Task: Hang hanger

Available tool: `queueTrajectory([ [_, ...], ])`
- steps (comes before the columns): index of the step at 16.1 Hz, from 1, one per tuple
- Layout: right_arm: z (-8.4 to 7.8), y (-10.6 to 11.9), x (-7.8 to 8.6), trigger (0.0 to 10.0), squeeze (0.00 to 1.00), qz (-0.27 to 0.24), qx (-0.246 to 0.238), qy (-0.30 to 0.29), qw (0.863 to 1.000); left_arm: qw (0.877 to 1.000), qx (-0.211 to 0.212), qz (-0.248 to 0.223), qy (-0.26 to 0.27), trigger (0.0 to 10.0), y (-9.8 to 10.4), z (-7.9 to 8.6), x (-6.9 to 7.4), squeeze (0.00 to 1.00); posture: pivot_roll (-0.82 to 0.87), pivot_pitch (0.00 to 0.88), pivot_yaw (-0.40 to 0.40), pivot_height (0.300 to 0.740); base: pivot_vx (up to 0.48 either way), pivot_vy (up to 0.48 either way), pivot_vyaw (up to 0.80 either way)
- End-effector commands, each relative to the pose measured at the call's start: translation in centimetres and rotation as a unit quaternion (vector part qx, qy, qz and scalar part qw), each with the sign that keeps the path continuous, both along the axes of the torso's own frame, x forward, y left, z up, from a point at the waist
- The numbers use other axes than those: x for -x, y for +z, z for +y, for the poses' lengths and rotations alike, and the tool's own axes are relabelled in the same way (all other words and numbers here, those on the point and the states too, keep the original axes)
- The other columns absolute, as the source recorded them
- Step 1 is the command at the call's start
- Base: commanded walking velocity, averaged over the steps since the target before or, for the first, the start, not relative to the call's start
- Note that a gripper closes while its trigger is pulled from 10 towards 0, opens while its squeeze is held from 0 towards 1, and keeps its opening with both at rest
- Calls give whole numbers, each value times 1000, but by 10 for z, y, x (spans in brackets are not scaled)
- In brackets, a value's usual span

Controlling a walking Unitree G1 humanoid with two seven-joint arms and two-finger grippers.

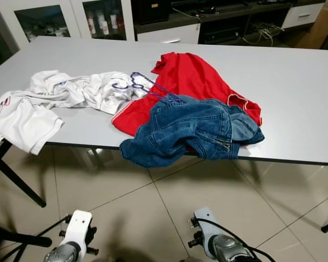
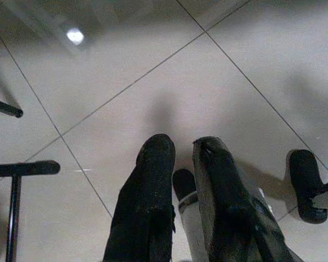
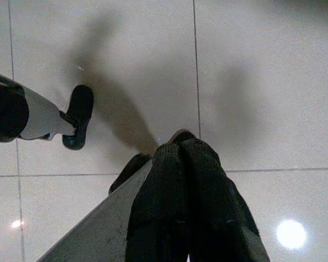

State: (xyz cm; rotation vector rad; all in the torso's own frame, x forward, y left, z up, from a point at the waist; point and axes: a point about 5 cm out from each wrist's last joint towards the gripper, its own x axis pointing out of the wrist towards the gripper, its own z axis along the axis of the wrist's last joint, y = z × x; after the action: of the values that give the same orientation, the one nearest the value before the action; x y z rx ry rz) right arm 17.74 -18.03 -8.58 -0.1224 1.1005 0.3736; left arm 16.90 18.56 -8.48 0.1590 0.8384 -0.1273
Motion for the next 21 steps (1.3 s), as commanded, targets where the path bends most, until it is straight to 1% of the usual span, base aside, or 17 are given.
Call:
queueTrajectory([
  [1, 0, -1, 1, 10000, 0, 5, 0, -9, 1000, 1000, -1, -8, -9, 10000, 3, 0, -5, 0, -70, 0, 62, 740, 0, 0, 0],
  [5, -8, -4, 9, 10000, 0, 13, 18, -38, 999, 1000, -2, -13, -20, 10000, 5, -1, -11, 0, -91, 0, 73, 740, 0, 0, 0],
  [7, -10, -4, 10, 10000, 0, 15, 9, -53, 998, 1000, -1, -18, -21, 10000, 6, 0, -13, 0, -93, 0, 69, 740, 0, 0, 0],
  [9, -12, -4, 10, 10000, 0, 16, 12, -48, 999, 1000, 1, -18, -21, 10000, 6, -2, -12, 0, -94, 0, 66, 740, 0, 0, 0],
  [11, -15, -3, 8, 10000, 0, 10, 24, -47, 999, 1000, 11, -15, -23, 10000, 5, -7, -11, 0, -107, 0, 64, 740, 0, 0, 0],
  [15, -14, 2, -1, 10000, 0, -16, 32, -29, 999, 999, 32, 9, -30, 10000, 1, -15, -6, 0, -103, 0, 53, 740, 0, 0, 0],
  [17, -13, 3, -4, 10000, 0, -19, 32, -26, 999, 999, 33, 8, -27, 10000, 1, -15, -6, 0, -96, 0, 50, 740, 0, 0, 0],
  [21, -13, 3, -4, 10000, 0, -16, 35, -17, 999, 999, 36, 19, -25, 10000, -1, -13, -3, 0, -89, 0, 50, 740, 0, 0, 0],
])
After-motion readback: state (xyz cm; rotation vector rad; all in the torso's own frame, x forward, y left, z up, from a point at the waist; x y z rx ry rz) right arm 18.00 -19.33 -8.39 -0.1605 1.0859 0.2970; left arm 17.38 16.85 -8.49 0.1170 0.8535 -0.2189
